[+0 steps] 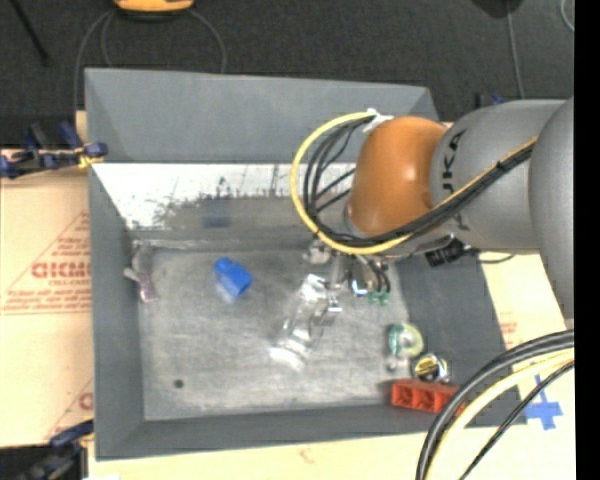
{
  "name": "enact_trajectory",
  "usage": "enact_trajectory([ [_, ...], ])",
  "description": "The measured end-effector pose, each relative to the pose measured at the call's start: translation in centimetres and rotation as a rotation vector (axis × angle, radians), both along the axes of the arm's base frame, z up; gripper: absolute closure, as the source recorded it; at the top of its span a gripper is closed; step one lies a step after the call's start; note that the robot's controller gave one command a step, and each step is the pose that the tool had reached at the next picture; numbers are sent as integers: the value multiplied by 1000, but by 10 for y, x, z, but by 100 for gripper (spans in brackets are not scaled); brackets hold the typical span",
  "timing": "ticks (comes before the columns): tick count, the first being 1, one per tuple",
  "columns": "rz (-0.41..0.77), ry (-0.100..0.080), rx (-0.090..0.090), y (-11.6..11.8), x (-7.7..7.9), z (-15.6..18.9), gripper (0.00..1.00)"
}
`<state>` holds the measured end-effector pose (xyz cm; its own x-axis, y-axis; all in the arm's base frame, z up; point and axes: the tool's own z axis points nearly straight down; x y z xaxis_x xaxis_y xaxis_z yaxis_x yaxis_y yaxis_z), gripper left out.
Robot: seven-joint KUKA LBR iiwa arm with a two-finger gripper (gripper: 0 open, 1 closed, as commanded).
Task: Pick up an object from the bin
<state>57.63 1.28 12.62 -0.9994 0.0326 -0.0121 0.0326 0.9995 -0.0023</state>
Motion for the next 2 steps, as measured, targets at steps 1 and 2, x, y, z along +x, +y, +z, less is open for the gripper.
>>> enact_trajectory([
  [1,-160,4,0,16,17,-28,0],
  [2,-94,6,3,76,31,-26,0],
])
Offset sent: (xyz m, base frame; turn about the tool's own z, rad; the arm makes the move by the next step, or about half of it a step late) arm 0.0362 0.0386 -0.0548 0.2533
